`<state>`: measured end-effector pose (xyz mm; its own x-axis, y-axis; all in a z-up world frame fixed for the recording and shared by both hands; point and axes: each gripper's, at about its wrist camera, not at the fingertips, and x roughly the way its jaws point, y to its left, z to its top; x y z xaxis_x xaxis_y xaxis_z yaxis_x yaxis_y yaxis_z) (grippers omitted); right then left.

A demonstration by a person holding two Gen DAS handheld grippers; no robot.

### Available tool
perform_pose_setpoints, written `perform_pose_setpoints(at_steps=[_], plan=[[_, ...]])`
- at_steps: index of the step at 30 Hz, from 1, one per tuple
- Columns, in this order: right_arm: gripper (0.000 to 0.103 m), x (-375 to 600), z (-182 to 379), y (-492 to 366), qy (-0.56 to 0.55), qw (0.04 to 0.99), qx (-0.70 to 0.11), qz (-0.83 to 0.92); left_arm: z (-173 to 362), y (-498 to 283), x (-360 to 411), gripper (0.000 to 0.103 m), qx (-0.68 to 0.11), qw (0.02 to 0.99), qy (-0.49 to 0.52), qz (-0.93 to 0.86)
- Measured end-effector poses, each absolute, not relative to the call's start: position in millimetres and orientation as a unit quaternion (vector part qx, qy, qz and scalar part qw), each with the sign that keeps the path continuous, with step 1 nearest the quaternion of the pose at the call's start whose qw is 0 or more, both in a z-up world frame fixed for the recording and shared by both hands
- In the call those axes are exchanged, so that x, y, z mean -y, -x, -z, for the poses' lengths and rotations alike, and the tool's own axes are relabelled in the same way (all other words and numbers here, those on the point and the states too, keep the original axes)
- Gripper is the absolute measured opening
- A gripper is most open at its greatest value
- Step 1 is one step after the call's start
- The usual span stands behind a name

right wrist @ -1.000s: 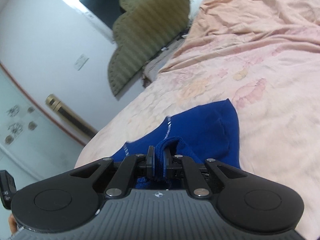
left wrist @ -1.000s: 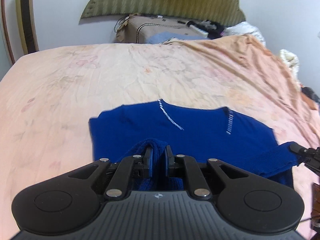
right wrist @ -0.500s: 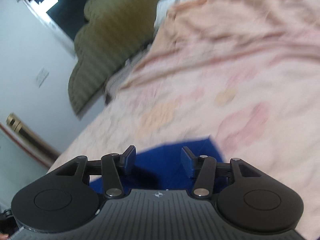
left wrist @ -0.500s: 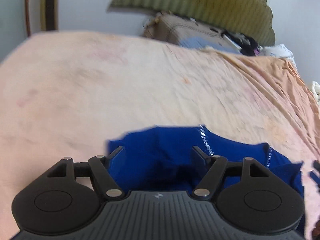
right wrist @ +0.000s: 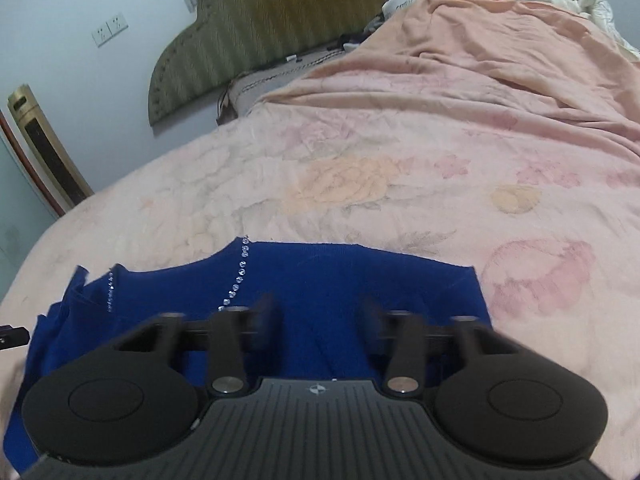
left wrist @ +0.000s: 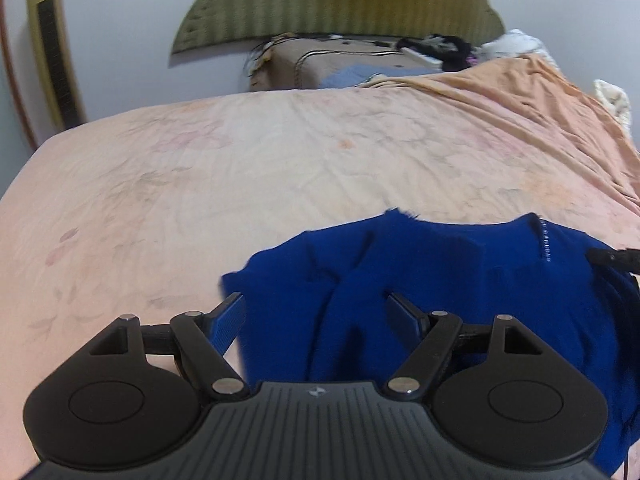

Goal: Fold small clothes

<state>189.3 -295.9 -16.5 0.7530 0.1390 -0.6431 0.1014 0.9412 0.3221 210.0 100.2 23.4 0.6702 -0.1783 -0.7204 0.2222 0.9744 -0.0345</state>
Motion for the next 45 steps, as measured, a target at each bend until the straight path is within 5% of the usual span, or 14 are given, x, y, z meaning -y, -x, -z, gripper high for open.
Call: perform_pose_setpoints(at_steps=[3,12,14,15,16,23,30,33,34,35,37,38,40,45], plan=[[0.009,299.3,14.9,-188.7,-0.172,0.924,-0.342,-0.007,-24.2,-214.6,-93.9,0.077,-0.38,0.917,-0.033,0.12],[0.006,308.5,7.2,-166.5,-0.193,0.937,-0.289,0.023,-3.5,-253.5,-58.2,0.076,-0.38,0.912,-0.069,0.14],[0.006,309.3,5.2,-162.7,-0.192,0.94,-0.28,0.027,3.9,-259.1,-51.0,0.064,-0.382,0.909,-0.083,0.142],[0.006,308.8,5.0,-161.6,-0.191,0.941,-0.278,0.028,8.3,-261.3,-47.5,0.028,-0.392,0.904,-0.089,0.146],[0.006,308.1,5.1,-161.2,-0.19,0.941,-0.278,0.028,12.6,-263.2,-44.1,0.008,-0.406,0.897,-0.093,0.15],[0.006,310.7,3.5,-155.0,-0.18,0.947,-0.263,0.046,3.0,-245.2,-47.4,0.005,-0.358,0.924,-0.1,0.096],[0.002,317.6,13.8,-167.4,-0.174,0.938,-0.29,0.076,11.6,-244.4,-39.3,0.008,-0.339,0.93,-0.13,0.056],[0.028,314.6,6.0,-156.3,-0.186,0.94,-0.281,0.051,2.2,-234.0,-46.9,0.013,-0.333,0.933,-0.119,0.063],[0.044,312.5,3.5,-155.1,-0.179,0.941,-0.284,0.042,0.0,-231.8,-51.0,0.022,-0.336,0.933,-0.116,0.058],[0.048,309.8,2.8,-157.3,-0.169,0.939,-0.297,0.028,-2.8,-227.5,-58.1,0.029,-0.34,0.933,-0.109,0.051],[0.048,303.5,7.9,-165.0,-0.149,0.932,-0.332,0.015,-8.1,-218.6,-74.8,0.065,-0.341,0.935,-0.085,0.045],[0.042,300.9,12.7,-168.8,-0.143,0.927,-0.348,0.007,-10.7,-212.0,-84.2,0.07,-0.338,0.937,-0.072,0.046],[0.007,297.7,20.1,-173.2,-0.141,0.924,-0.356,-0.001,-15.4,-193.0,-103.9,0.071,-0.337,0.939,-0.053,0.054],[0.005,300.2,9.1,-164.5,-0.133,0.94,-0.314,0.022,-12.9,-150.5,-137.0,0.071,-0.362,0.928,-0.024,0.082]])
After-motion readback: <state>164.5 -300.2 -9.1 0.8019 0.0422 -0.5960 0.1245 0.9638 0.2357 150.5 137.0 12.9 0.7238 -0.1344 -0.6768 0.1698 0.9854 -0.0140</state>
